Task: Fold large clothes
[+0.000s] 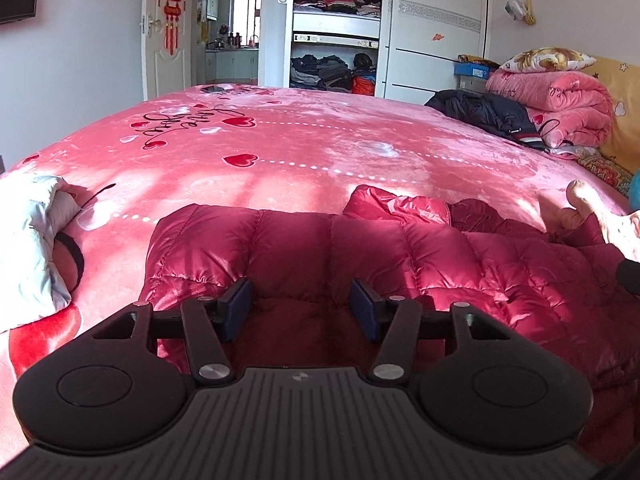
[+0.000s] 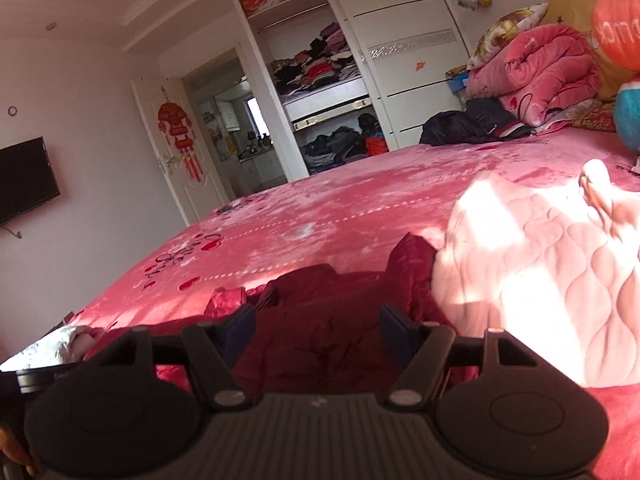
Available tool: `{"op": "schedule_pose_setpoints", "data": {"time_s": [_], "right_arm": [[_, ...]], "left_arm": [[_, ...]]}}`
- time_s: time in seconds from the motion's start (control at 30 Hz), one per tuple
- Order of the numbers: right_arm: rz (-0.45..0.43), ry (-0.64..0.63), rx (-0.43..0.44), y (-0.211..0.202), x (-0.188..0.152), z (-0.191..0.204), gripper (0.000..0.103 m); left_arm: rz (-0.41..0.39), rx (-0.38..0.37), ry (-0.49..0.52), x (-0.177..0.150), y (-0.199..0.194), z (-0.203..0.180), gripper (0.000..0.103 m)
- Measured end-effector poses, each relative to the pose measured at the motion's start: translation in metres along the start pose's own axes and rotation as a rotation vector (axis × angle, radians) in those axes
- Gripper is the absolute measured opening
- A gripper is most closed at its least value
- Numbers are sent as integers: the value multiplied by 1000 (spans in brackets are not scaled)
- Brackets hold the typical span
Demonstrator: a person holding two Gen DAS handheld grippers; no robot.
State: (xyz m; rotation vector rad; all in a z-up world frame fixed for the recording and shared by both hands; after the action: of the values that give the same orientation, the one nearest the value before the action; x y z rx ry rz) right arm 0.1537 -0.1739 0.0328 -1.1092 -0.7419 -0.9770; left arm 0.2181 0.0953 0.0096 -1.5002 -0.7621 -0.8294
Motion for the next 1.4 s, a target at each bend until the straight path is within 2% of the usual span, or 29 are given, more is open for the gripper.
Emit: {"op": "schedule_pose_setpoints", "data": {"time_s": [0.13,0.27,0.4,0.73,0.9,1.03,1.2,1.4], "right_arm": [[106,-54,-35,32,-17,4,67],[151,-48,-55,48,-23,-2,66],[186,-96,-89,59,-33,1,66],[169,-157,-120,69,-45,0,66],[150,-131,-90,60,-42,0,70],[144,-87,-70,42,-34,1,80],[127,-87,-89,7,-25,4,92],[109,-69,-104,-32,-14,1,93]], "left_arm": [[18,19,48,-11,8,-3,67],[31,21,68,-19,14,-1,69],[37,13,58,-26,22,5,71],[13,18,60,-34,20,6,71],[12,31,70,-29,13,1,71],[18,29,51,-17,-9,1,71],[-12,3,2,-4,-58,4,75],[15,-3,-23,-9,-117,16,81]]}}
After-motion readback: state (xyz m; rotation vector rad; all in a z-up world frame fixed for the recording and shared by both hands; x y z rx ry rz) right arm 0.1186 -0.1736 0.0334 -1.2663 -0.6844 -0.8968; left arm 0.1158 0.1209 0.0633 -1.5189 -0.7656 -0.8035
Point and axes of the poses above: each gripper's, at about its wrist camera, not at the fingertips, and y roughly the way its jaws point, z to its left, x to its top, the point moved 6 cm from there along y, roughly the way its jaws point, and after that the axes turned 3 degrees about -x, right-handed, at the moved point
